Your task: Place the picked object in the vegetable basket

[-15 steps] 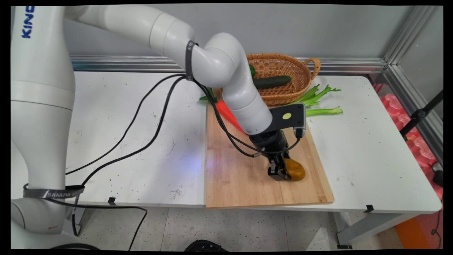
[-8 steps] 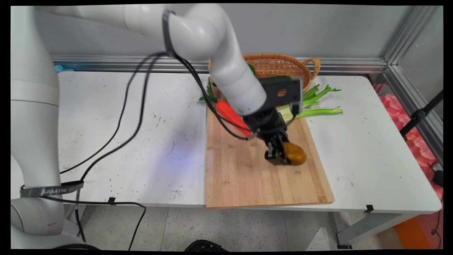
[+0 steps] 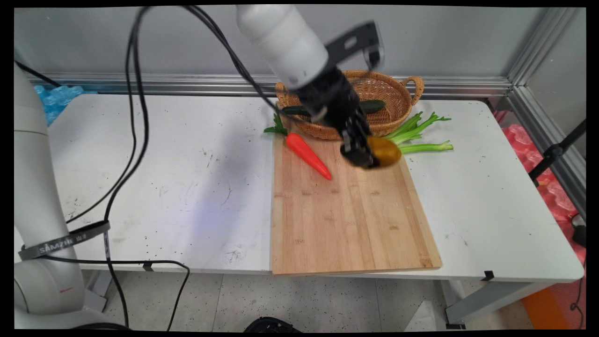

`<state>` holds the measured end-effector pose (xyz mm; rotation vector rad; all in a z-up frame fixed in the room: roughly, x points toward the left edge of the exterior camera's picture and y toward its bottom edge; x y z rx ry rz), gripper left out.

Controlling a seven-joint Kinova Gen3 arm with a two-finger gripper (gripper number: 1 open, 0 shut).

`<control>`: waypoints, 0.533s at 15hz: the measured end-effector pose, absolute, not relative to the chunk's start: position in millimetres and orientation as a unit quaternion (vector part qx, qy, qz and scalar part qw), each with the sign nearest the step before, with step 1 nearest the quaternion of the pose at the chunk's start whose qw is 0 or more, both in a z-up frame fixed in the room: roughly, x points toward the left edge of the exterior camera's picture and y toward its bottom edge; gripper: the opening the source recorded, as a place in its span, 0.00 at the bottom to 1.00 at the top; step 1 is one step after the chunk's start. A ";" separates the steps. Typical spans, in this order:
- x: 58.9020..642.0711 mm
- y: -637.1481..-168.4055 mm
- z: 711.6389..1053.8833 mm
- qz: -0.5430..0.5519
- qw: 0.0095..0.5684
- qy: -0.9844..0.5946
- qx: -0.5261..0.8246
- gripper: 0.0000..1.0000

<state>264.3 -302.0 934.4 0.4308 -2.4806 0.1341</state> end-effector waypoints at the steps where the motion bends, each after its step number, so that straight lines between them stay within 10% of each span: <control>1: 269.7 -304.7 942.0 0.053 0.309 -0.933 0.176 0.00; 8: 310.4 -342.9 983.9 0.086 0.321 -0.902 0.275 0.00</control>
